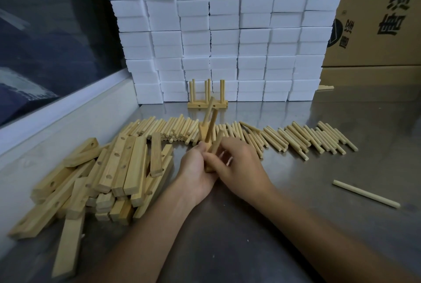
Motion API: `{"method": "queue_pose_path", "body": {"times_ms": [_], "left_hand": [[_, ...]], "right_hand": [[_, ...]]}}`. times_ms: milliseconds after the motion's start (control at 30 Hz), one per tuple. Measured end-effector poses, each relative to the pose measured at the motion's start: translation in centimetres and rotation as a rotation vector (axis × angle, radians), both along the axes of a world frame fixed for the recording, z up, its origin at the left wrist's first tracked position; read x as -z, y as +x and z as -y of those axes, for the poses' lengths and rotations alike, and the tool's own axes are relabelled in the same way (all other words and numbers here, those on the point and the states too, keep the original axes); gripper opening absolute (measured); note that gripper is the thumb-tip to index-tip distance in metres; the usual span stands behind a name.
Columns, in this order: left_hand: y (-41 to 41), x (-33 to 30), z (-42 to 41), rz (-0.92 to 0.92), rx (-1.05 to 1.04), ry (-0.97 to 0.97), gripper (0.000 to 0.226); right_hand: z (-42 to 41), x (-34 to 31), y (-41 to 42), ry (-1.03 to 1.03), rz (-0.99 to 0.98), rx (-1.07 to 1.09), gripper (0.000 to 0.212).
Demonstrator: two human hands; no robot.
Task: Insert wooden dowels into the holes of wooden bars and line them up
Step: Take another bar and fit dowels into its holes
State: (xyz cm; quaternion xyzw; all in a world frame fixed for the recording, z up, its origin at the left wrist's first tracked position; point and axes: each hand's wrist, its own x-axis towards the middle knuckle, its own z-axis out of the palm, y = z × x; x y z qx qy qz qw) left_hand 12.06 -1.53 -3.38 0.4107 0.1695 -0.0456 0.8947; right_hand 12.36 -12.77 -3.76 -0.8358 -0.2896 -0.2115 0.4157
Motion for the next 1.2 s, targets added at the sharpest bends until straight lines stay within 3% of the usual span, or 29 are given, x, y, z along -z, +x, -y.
{"method": "queue_pose_path", "body": {"times_ms": [300, 467, 767, 833, 967, 1033, 1133, 1200], "left_hand": [[0.2, 0.0, -0.3, 0.055, 0.074, -0.006, 0.037], [0.4, 0.0, -0.1, 0.119, 0.132, 0.034, 0.041], [0.8, 0.3, 0.0, 0.146, 0.044, 0.034, 0.034], [1.1, 0.4, -0.2, 0.161, -0.014, 0.281, 0.029], [1.4, 1.1, -2.0, 0.262, -0.260, 1.198, 0.019], [1.2, 1.6, -2.6, 0.357, -0.239, 1.550, 0.012], [1.2, 2.2, -2.5, 0.460, -0.091, 1.835, 0.009], [1.3, 2.1, -2.4, 0.498, -0.062, 1.878, 0.006]], "right_hand": [[0.9, 0.3, 0.5, -0.059, -0.112, 0.134, 0.026], [2.1, 0.0, 1.4, 0.048, -0.167, 0.144, 0.021], [3.5, 0.0, 2.5, -0.009, -0.165, 0.179, 0.013], [3.8, -0.4, 3.1, 0.021, -0.176, 0.203, 0.010], [3.8, -1.4, 5.4, 0.052, -0.175, 0.253, 0.007], [3.3, -1.8, 7.2, 0.043, -0.190, 0.261, 0.010], [2.1, -2.2, 11.0, 0.035, -0.217, 0.286, 0.003], [1.3, -2.1, 13.9, 0.011, -0.230, 0.319, 0.006]]}}
